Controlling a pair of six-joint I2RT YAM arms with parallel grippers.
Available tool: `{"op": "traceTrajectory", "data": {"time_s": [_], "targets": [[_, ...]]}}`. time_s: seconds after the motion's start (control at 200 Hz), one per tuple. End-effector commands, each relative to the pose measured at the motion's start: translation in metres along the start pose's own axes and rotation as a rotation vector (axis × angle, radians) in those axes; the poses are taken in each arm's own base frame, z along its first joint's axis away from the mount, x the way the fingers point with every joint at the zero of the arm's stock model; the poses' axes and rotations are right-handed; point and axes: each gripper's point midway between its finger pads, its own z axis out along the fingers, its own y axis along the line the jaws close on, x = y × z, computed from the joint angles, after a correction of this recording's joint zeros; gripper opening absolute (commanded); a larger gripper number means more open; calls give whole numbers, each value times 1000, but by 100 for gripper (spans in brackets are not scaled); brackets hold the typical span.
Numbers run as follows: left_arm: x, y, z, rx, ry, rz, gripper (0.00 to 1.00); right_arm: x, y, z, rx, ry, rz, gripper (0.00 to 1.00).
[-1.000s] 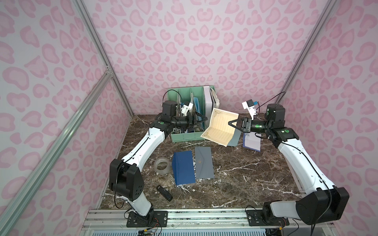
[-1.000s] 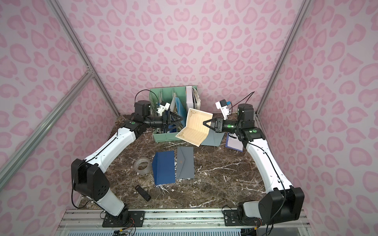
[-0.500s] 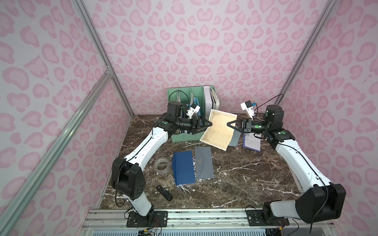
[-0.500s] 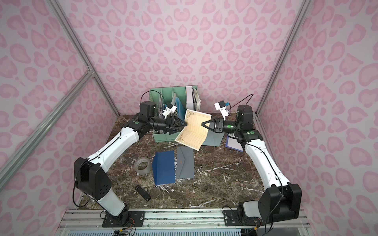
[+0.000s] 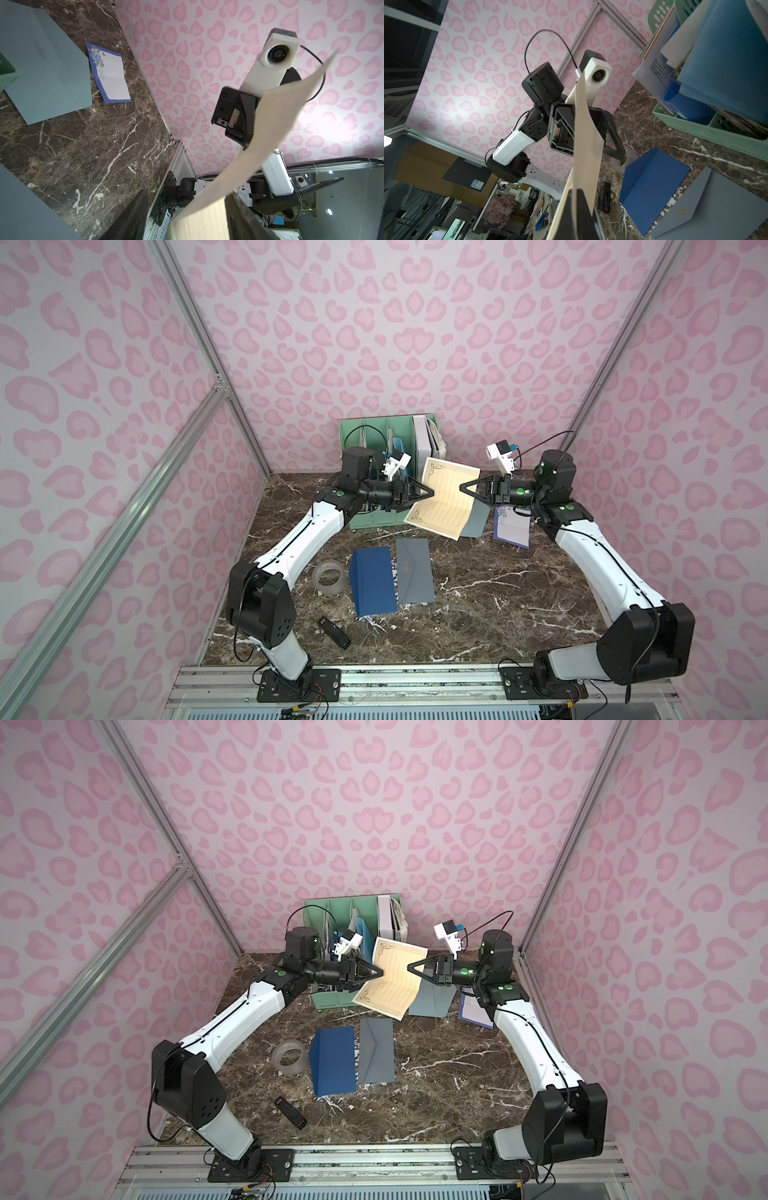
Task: Take the letter paper out of the envelope
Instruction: Unfold the letter paper.
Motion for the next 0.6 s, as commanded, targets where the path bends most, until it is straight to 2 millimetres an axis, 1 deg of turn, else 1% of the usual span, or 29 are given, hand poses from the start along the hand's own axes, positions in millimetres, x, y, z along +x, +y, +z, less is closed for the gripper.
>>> {"op": "traceTrajectory", "data": {"time_s": [0.0,0.16,0.215,0.31,0.355,0.405,0.44,0.595], "targets": [[-9,-21,1,86,-12,35,53,-4,10,2,-30,5,-32,0],[-7,-25,4,97,-2,35,38,-7,4,2,-20,-5,-16,0],[-7,-25,5,101,-1,34,34,-9,4,3,-19,-9,-17,0],[-8,-29,6,112,0,36,28,-10,-2,1,0,-19,-8,0],[-8,-31,6,117,2,36,29,-12,-5,-1,12,-30,-5,0],[-7,-31,7,118,5,36,35,-14,-7,-3,21,-41,-7,0],[-6,-31,7,119,8,35,37,-16,-8,-5,25,-49,-6,0],[-3,-28,8,110,19,29,38,-21,-8,-6,22,-56,-9,0]]}}
